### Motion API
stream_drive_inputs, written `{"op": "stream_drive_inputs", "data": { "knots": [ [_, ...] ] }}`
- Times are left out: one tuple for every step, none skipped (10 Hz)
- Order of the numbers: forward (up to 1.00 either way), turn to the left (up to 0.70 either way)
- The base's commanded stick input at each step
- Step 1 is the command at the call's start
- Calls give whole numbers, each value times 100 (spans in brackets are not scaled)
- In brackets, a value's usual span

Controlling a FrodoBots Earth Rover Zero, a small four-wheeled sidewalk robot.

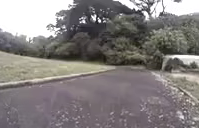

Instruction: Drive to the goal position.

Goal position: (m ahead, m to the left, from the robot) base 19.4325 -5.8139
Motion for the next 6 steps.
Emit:
{"op": "stream_drive_inputs", "data": {
  "knots": [
    [67,-13],
    [67,-12],
    [67,-11],
    [65,-16],
    [63,-17],
    [59,-25]
  ]
}}
